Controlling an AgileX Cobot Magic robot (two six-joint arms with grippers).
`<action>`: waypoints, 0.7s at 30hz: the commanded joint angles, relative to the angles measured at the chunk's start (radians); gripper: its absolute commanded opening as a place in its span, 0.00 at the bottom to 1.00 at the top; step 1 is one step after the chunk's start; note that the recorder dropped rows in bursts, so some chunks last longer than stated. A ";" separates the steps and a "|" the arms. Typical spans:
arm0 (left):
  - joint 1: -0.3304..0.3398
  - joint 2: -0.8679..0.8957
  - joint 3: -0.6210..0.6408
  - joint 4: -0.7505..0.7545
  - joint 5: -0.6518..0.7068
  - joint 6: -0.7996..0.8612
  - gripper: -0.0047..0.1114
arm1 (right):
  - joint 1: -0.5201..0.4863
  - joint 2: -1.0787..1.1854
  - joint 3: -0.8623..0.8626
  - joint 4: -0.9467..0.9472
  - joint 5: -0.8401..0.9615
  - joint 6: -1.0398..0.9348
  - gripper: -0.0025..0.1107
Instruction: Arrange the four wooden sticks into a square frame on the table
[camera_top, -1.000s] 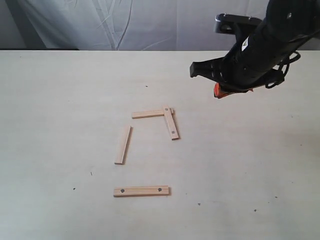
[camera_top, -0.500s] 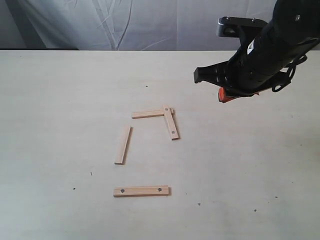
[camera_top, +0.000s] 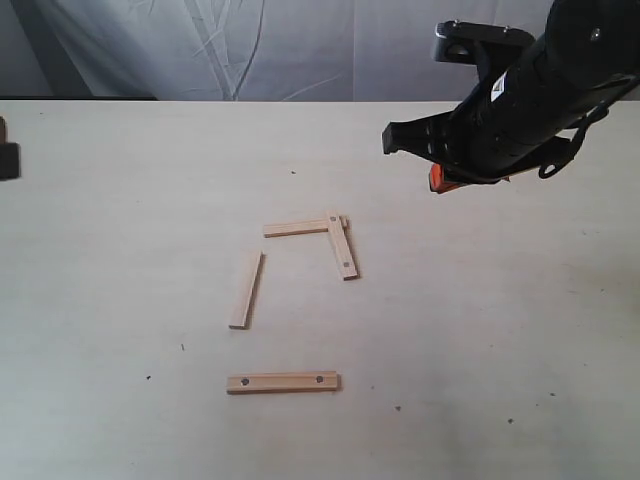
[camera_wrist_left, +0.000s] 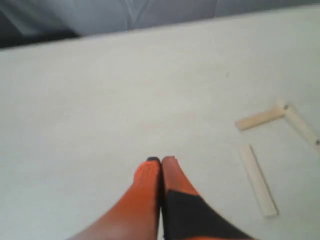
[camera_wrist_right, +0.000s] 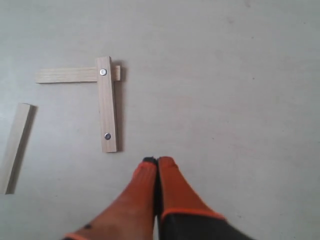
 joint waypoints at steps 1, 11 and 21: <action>0.002 0.267 -0.043 0.003 -0.026 0.004 0.04 | -0.004 -0.007 0.004 -0.007 -0.006 -0.006 0.03; -0.312 0.716 -0.213 -0.026 0.024 -0.190 0.04 | -0.024 0.051 0.004 -0.002 -0.019 -0.002 0.03; -0.378 0.910 -0.334 -0.005 -0.001 -0.232 0.31 | -0.131 0.051 0.004 0.032 0.015 -0.002 0.03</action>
